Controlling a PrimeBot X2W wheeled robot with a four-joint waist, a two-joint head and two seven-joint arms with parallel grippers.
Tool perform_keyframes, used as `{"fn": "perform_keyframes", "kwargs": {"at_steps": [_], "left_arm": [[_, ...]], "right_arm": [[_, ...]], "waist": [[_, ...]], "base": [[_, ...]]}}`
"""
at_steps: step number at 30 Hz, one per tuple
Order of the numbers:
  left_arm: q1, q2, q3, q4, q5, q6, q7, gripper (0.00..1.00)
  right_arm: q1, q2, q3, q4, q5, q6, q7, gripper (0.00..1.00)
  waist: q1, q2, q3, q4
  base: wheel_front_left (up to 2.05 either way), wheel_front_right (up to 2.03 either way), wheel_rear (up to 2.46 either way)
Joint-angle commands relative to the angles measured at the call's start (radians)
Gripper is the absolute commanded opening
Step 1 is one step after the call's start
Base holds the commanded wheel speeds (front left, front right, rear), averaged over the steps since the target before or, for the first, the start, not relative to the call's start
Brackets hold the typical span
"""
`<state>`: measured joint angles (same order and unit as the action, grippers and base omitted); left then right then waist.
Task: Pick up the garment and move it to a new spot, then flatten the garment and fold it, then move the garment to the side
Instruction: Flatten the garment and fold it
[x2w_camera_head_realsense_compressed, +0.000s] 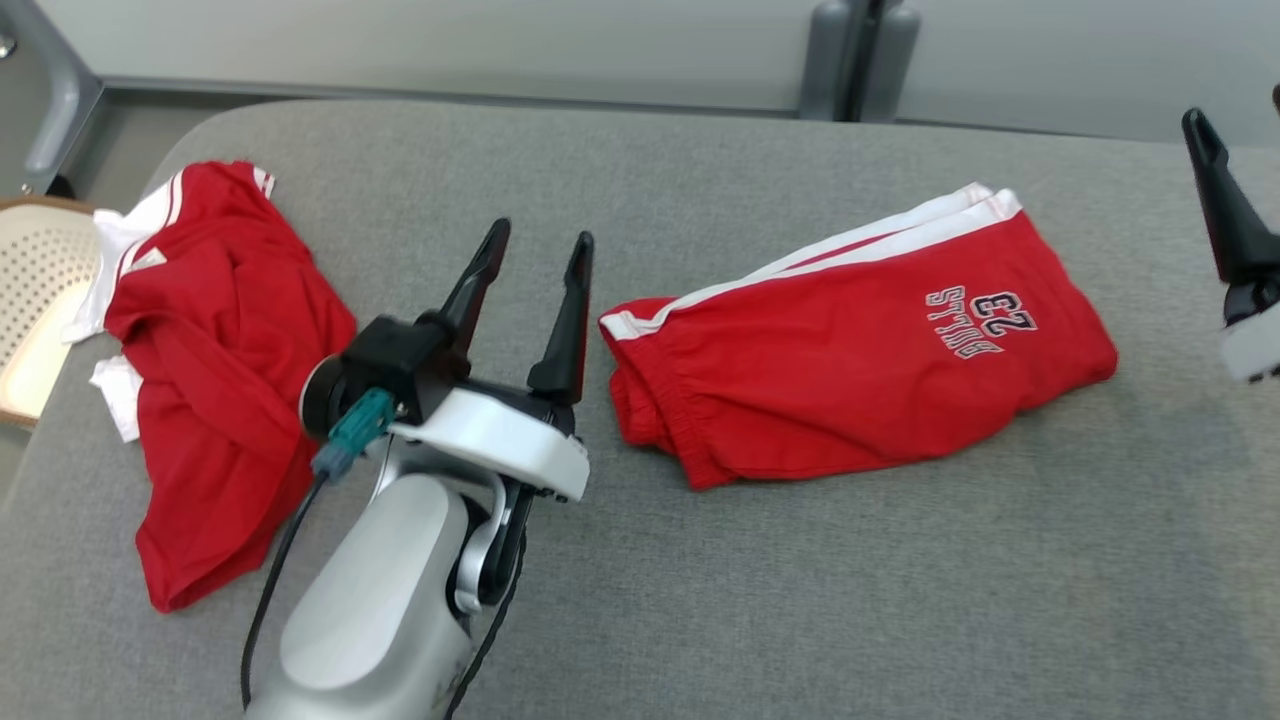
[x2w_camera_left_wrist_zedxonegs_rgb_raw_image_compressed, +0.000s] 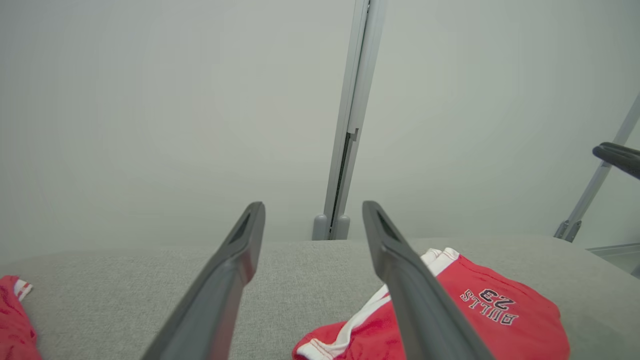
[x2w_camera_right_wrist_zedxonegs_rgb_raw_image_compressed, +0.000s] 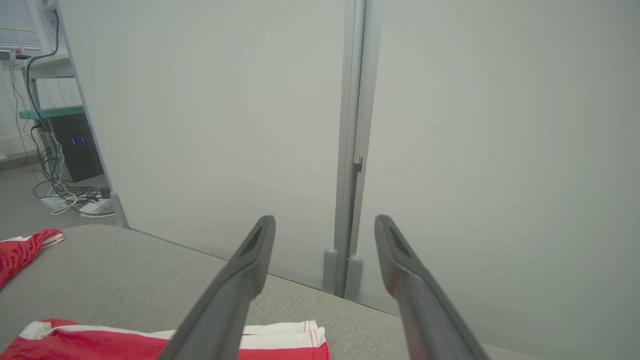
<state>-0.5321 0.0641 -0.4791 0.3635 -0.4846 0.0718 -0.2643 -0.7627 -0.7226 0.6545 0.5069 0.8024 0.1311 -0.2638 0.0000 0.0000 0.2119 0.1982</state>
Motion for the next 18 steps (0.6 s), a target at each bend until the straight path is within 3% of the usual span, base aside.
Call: {"fn": "perform_keyframes", "kwargs": {"at_steps": [1,9,18], "left_arm": [[0.031,0.001,0.022,-0.017,0.017,0.006,0.000,1.00],[0.230,-0.010,0.140,-0.100,0.103,-0.028,0.000,1.00],[0.402,-0.011,0.185,-0.129,0.160,-0.040,0.000,1.00]], "right_arm": [[0.063,0.018,-0.057,-0.030,-0.023,-0.001,-0.001,1.00],[0.434,0.238,-0.363,-0.186,-0.265,-0.001,-0.001,1.00],[0.665,0.394,-0.498,-0.247,-0.459,0.000,-0.001,1.00]], "waist": [[0.0000,0.0000,-0.034,-0.028],[0.0000,0.0000,-0.098,-0.078],[0.0000,0.0000,-0.145,-0.108]], "base": [[0.00,0.00,0.00],[0.00,0.00,0.00],[0.00,0.00,0.00]]}}
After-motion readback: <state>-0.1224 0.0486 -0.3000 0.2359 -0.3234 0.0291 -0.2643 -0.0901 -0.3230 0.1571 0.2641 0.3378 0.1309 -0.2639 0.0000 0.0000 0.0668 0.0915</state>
